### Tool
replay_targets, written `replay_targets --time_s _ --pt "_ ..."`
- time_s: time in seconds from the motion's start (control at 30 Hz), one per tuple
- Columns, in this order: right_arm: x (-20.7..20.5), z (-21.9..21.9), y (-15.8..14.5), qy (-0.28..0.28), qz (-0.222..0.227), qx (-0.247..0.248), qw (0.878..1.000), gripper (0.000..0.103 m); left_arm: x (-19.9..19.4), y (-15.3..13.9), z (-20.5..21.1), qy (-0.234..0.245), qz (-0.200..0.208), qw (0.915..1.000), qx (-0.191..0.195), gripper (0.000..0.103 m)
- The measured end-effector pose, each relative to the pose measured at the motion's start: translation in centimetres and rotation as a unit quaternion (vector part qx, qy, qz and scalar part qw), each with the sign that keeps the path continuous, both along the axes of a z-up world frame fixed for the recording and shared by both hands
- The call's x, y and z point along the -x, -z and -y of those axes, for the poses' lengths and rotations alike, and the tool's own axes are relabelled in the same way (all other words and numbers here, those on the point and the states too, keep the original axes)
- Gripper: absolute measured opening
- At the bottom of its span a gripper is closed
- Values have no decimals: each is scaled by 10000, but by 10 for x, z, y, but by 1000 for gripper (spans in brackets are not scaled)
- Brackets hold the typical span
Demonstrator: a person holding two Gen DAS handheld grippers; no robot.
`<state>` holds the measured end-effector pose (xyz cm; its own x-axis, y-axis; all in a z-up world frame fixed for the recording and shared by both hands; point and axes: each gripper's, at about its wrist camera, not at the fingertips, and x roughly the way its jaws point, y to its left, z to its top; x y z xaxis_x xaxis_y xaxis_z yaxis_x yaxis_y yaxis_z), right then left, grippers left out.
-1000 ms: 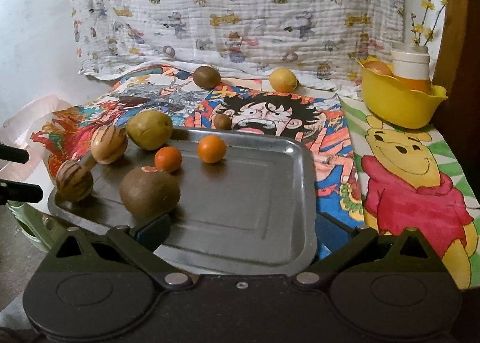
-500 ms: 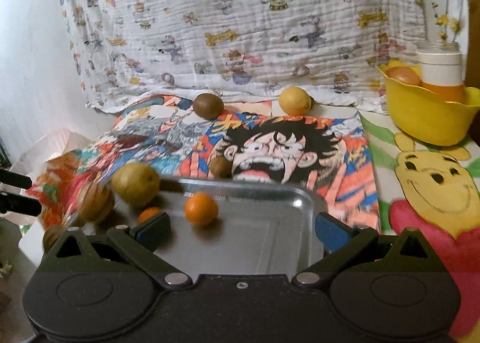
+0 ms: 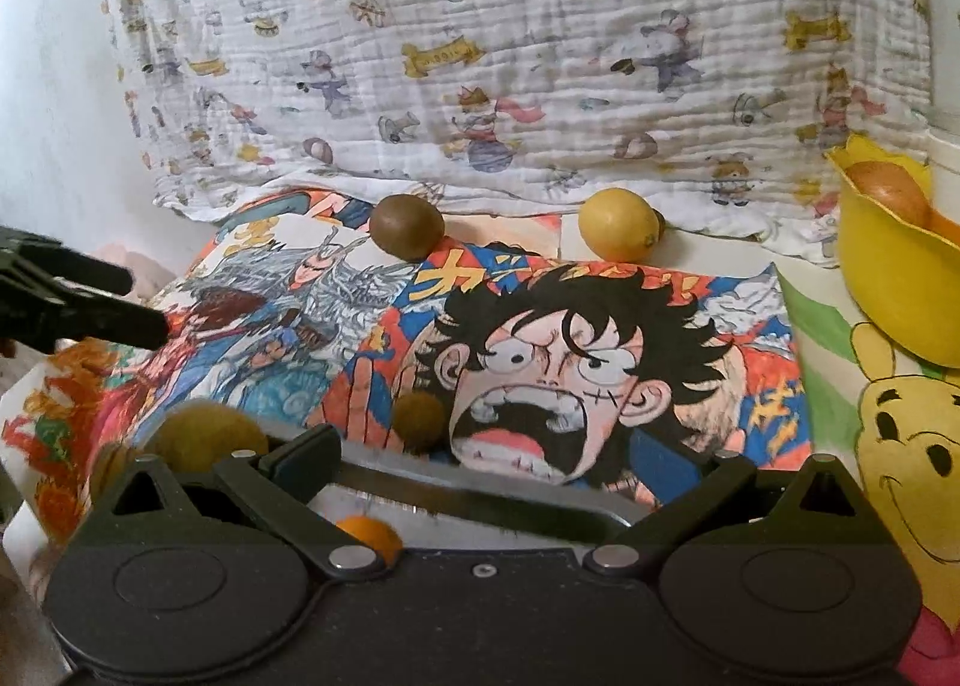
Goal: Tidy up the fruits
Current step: 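Move both tools toward the brown kiwi and small kiwi on the cloth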
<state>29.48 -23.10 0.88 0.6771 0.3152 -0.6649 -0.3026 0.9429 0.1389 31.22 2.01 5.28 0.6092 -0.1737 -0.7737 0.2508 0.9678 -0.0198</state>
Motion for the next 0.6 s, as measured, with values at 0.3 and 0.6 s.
replay_targets --time_s 0.3,0.6 --pt "-24 -20 10 39 -237 -191 9995 88 -61 22 18 441 3 9990 -78 102" --pt "-33 -42 21 -82 -387 -57 9992 76 -88 43 24 652 -185 9977 46 102"
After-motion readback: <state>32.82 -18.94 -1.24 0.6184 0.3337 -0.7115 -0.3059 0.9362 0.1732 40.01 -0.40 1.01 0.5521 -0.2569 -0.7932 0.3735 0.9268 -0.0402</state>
